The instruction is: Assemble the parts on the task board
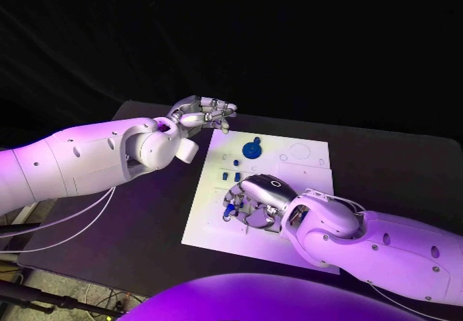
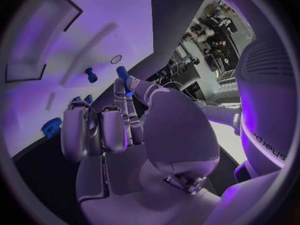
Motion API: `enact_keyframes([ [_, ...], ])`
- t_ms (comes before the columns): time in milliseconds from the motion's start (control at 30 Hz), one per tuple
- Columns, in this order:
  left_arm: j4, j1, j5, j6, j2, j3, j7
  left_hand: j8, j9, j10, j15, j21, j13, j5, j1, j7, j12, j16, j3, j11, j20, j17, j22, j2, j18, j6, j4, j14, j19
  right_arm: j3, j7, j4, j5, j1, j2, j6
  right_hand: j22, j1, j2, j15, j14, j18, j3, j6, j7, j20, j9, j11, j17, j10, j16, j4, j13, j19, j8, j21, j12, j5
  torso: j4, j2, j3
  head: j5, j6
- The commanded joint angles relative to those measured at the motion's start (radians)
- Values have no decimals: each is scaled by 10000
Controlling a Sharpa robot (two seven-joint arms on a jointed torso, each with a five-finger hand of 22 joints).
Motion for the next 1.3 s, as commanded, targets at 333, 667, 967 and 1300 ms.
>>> enact_keyframes([
  [333, 34, 6, -23, 171, 10, 8, 42, -37, 11, -73, -4, -55, 15, -6, -74, 1, -61, -65, 5, 4, 72, 3, -8, 1, 127, -92, -66, -59, -15, -9, -88, -282, -484, -142, 227, 463, 1698, -43, 46, -3, 225, -140, -9, -11, 16, -33, 567, 36, 1, -42, -1, -22, -3, 24, 391, 0, -50, 70, 4, 5, -13, 6, 1],
  [667, 46, 6, -23, 170, -1, 8, 38, -37, 11, -73, -4, -55, 15, -6, -74, 1, -61, -65, 5, 4, 72, 3, -8, 1, 127, -92, -66, -59, -15, -19, -268, -418, -641, -178, 280, 786, 1699, -41, 45, -2, 225, -140, -7, -14, 17, -32, 569, 36, 2, -43, 0, -26, -2, 24, 391, 1, -53, 74, 11, -3, -3, 22, 1],
  [967, 48, 7, -23, 162, -14, 8, 36, -38, 15, -81, 1, -63, 17, -9, -100, 5, -58, -76, 11, 8, 76, 5, -10, 4, 127, -98, -97, -61, -17, -27, -506, -413, -912, -184, 277, 969, 1699, -61, 13, 7, 221, -139, -18, -33, 29, -24, 588, 48, -19, -42, -9, -47, 6, 19, 396, -10, -79, 80, 5, -4, -1, 24, 1],
  [1300, 43, 7, -23, 174, -8, 8, 22, -38, 15, -81, 1, -63, 17, -9, -100, 5, -58, -76, 11, 8, 76, 5, -10, 4, 127, -98, -97, -61, -17, -57, -484, -380, -993, -197, 459, 827, 1713, -670, -588, 158, 225, -131, -388, -806, 241, 101, 417, 221, 42, -250, 53, 190, 65, -9, -117, -76, -337, 433, 11, -7, -4, -6, 1],
])
